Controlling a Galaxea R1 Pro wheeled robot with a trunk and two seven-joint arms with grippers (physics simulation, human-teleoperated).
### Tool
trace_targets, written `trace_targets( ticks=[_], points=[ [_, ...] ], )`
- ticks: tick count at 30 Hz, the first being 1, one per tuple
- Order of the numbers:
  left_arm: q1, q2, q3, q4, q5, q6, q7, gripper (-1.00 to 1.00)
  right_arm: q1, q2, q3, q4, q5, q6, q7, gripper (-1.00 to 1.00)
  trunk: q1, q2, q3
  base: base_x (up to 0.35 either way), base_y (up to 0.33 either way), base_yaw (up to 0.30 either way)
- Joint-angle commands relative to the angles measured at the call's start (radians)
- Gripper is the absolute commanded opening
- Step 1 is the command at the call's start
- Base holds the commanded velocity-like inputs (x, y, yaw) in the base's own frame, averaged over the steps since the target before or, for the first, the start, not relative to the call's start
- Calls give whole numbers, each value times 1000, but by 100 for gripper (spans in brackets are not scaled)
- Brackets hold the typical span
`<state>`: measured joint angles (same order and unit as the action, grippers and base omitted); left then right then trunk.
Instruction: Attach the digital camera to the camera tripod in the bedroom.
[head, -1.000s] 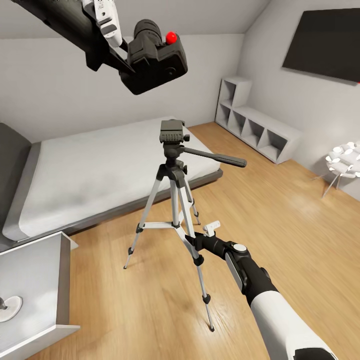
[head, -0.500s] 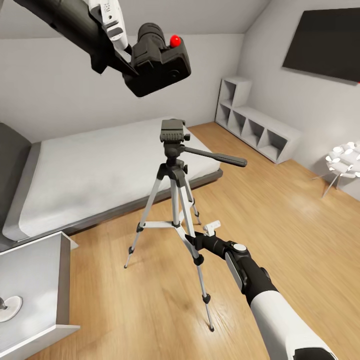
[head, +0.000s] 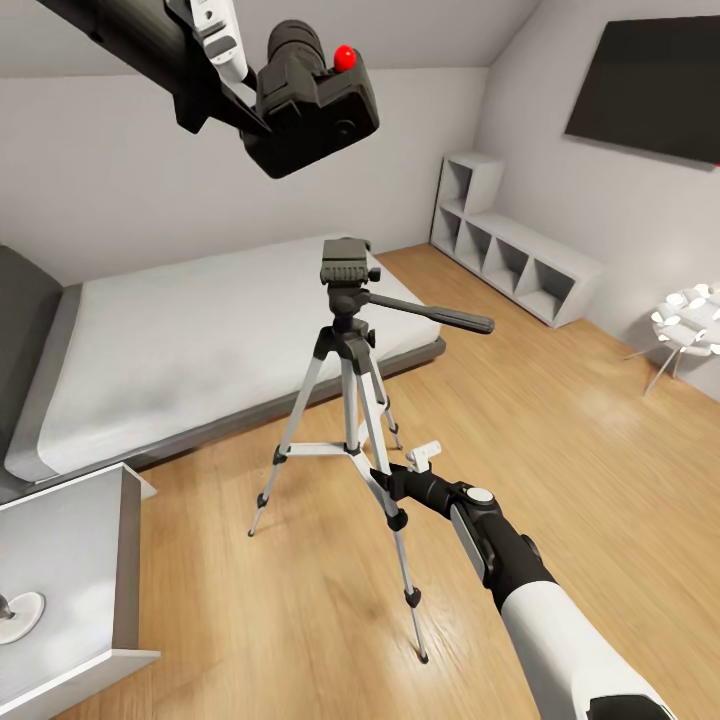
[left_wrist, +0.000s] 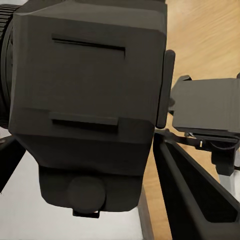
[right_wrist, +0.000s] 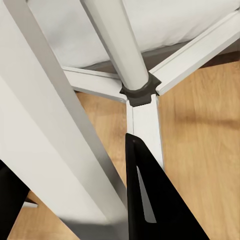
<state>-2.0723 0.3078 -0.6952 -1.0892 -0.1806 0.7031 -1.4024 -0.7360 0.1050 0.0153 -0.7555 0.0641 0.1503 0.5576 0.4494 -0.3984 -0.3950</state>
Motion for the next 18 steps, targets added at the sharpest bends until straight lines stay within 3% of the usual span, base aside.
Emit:
trace_targets(
  ticks=[1, 18],
  points=[
    [-2, 1, -1, -2, -6, 5, -6, -100, 0, 1, -1, -1, 12, 6, 5, -100, 1, -2, -2, 0, 0, 0],
    [-2, 1, -11, -38, -12, -31, -16, -100, 0, 1, -1, -1, 13, 6, 5, -100, 1, -2, -2, 0, 0, 0]
  ],
)
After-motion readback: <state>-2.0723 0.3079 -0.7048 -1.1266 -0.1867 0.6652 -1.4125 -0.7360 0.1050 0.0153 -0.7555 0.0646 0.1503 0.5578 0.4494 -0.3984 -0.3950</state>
